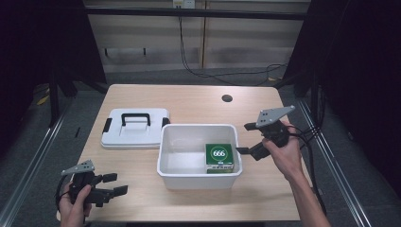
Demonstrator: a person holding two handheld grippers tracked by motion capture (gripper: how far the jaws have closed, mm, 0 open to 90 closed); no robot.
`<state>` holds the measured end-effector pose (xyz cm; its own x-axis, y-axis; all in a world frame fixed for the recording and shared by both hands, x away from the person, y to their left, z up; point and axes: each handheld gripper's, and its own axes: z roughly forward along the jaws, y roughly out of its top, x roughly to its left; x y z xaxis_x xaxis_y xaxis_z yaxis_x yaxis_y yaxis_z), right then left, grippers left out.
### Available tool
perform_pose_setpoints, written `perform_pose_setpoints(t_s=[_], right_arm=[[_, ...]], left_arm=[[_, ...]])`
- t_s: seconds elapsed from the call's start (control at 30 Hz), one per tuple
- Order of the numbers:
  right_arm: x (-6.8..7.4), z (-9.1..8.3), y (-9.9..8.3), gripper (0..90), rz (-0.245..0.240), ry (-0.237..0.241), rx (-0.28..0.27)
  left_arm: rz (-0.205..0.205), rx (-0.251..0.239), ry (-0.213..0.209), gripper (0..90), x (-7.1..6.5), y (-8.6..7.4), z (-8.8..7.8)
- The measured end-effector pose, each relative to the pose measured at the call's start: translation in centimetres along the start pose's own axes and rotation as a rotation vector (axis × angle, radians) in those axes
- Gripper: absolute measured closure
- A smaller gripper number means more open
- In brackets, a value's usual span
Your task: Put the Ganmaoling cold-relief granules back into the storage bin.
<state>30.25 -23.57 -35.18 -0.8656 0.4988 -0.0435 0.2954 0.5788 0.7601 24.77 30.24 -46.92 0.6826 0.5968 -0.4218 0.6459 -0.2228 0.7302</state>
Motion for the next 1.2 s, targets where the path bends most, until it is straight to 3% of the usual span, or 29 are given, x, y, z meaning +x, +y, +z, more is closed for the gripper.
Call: perform_pose_setpoints(t_s=[0.27, 0.63, 0.73, 1.03, 1.2], right_arm=[[0.6, -1.7, -2.2, 12.9, 0.073, -0.060, -0.072], [1.9, -2.9, -6.7, 12.9, 0.137, -0.120, -0.097], [2.1, -3.0, -8.0, 13.1, 0.163, -0.105, -0.119], [2.8, -3.0, -11.2, 13.2, 0.219, -0.171, -0.118], [2.9, -2.6, -13.1, 13.2, 0.262, -0.164, -0.129]], left_arm=[[-0.001, -0.004, 0.005, 16.0, 0.0, 0.0, 0.0], [-0.002, -0.002, 0.007, 16.0, 0.0, 0.0, -0.1], [-0.001, 0.000, 0.008, 16.0, 0.0, 0.0, 0.0], [-0.002, -0.001, 0.004, 16.0, 0.0, 0.0, 0.0], [-0.004, -0.016, 0.003, 16.0, 0.0, 0.0, -0.3]])
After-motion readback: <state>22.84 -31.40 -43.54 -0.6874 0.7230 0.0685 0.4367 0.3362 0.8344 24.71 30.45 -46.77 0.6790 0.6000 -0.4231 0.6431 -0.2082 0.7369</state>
